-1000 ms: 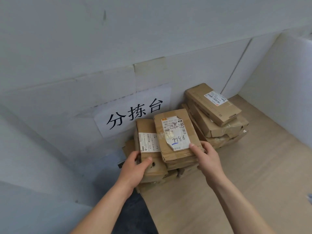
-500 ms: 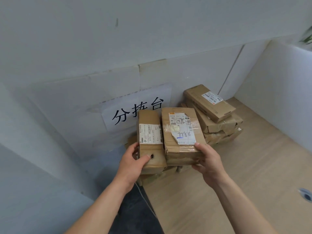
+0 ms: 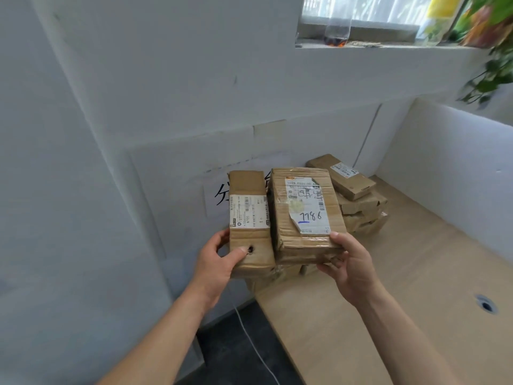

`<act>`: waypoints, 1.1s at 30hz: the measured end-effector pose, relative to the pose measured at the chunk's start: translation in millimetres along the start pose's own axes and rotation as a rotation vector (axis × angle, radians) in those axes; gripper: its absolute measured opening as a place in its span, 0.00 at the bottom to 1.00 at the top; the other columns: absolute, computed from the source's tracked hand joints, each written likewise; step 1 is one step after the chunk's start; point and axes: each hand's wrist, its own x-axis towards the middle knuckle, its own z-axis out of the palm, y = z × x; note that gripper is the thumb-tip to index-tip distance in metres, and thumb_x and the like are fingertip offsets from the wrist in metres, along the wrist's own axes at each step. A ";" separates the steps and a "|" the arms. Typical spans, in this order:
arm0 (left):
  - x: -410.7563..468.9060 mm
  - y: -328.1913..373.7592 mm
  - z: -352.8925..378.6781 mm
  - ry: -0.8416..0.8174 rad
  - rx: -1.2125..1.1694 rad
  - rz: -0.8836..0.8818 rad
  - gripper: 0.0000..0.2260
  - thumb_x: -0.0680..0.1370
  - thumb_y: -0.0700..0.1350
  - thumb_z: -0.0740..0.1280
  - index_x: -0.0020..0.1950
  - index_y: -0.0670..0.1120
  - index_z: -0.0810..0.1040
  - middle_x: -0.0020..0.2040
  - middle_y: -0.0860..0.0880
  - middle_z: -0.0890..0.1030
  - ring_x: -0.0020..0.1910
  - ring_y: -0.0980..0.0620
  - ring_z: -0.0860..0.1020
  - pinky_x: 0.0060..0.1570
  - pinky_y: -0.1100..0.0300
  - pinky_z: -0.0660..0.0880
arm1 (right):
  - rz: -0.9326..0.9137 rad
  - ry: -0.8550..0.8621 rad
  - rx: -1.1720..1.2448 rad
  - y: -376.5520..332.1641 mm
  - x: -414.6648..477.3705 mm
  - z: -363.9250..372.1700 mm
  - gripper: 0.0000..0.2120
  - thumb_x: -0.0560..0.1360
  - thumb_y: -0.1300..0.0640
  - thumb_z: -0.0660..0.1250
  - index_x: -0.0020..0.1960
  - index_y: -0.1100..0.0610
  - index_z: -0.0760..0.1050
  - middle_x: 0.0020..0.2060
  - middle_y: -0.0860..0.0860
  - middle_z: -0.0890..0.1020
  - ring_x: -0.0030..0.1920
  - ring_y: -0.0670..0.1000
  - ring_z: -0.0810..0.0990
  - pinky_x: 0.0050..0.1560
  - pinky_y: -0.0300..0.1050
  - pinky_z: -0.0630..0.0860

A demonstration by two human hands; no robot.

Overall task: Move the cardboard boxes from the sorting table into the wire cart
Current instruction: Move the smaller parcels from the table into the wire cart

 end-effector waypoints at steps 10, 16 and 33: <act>-64.6 39.5 -37.0 -0.040 0.007 0.093 0.18 0.78 0.40 0.71 0.66 0.53 0.77 0.62 0.52 0.81 0.63 0.45 0.79 0.60 0.37 0.77 | -0.105 0.048 0.025 -3.0 -70.4 19.7 0.13 0.78 0.56 0.64 0.60 0.58 0.79 0.51 0.56 0.85 0.44 0.52 0.82 0.44 0.50 0.73; -92.9 52.2 -52.7 0.009 -0.039 0.114 0.16 0.78 0.38 0.71 0.61 0.55 0.79 0.58 0.54 0.83 0.55 0.48 0.83 0.54 0.40 0.81 | -0.113 -0.005 0.027 -5.6 -82.3 30.9 0.13 0.78 0.56 0.65 0.60 0.59 0.79 0.52 0.57 0.85 0.44 0.52 0.83 0.44 0.49 0.73; -221.9 36.3 -47.6 0.396 -0.029 0.130 0.20 0.77 0.39 0.72 0.60 0.62 0.75 0.60 0.55 0.81 0.54 0.48 0.84 0.53 0.46 0.82 | -0.033 -0.298 -0.003 13.5 -111.5 31.2 0.06 0.77 0.61 0.66 0.51 0.57 0.81 0.52 0.61 0.84 0.49 0.60 0.79 0.48 0.54 0.73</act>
